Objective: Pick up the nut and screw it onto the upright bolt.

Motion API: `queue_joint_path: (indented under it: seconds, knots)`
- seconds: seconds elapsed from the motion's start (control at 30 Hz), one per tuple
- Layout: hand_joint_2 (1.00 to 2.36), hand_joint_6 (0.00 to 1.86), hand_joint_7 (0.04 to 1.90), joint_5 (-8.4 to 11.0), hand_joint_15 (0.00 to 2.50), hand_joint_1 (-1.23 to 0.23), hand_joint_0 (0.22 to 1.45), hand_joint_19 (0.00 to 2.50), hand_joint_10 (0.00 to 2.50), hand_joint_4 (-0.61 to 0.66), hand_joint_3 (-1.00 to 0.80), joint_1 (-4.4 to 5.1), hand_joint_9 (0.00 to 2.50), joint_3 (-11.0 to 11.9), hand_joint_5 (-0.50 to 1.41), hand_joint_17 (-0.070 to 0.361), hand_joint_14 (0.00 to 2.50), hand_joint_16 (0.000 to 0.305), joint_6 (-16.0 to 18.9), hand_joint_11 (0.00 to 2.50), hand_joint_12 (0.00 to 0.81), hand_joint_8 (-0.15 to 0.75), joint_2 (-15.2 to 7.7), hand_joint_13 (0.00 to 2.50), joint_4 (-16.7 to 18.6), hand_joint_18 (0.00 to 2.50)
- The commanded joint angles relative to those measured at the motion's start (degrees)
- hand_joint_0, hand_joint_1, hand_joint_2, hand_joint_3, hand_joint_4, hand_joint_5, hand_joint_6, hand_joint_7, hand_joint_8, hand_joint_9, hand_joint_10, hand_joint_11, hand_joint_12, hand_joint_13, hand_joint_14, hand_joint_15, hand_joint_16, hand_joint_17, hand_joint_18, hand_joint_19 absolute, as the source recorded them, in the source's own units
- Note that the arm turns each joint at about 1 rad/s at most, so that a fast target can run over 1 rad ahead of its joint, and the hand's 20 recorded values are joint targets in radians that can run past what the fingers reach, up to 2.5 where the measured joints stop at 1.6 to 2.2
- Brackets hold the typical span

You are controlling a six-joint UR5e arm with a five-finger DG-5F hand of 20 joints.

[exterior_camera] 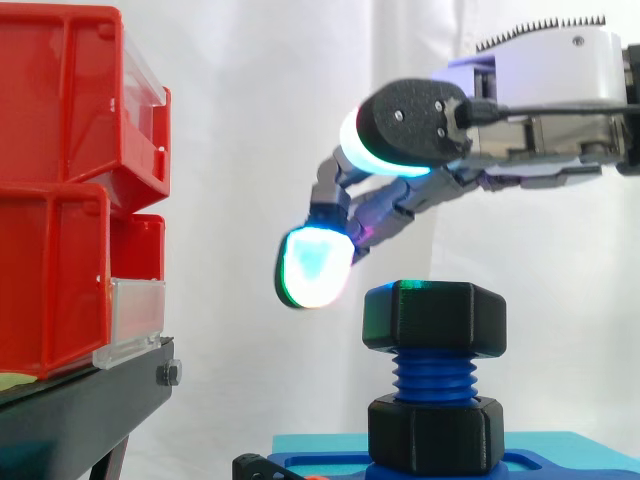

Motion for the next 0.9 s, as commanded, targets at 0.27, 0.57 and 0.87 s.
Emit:
queue_joint_path:
  seconds: [0.27, 0.57, 0.87]
  knots:
    - [1.00, 0.50, 0.71, 0.66, 0.00, -0.08, 0.50, 0.00, 0.00, 0.23, -0.50, 2.00, 0.58, -0.10, -0.12, 0.061, 0.00, 0.027, -1.08, 0.00, 0.260, 0.225, -0.01, 0.47, 1.57, 0.16]
    - [1.00, 0.50, 0.79, 2.25, 0.00, -0.08, 0.50, 0.00, 0.00, 0.24, -0.50, 4.11, 0.58, -3.61, -0.11, 0.061, 0.00, 0.027, 2.34, 0.00, 0.268, 0.230, -0.01, 0.47, 4.74, 0.16]
    - [1.00, 0.50, 0.90, 2.33, 0.00, -0.09, 0.50, 0.00, 0.00, 0.26, -0.50, 4.55, 0.57, -3.61, -0.10, 0.061, 0.00, 0.027, 2.43, 0.00, 0.272, 0.241, -0.01, 0.47, 4.65, 0.15]
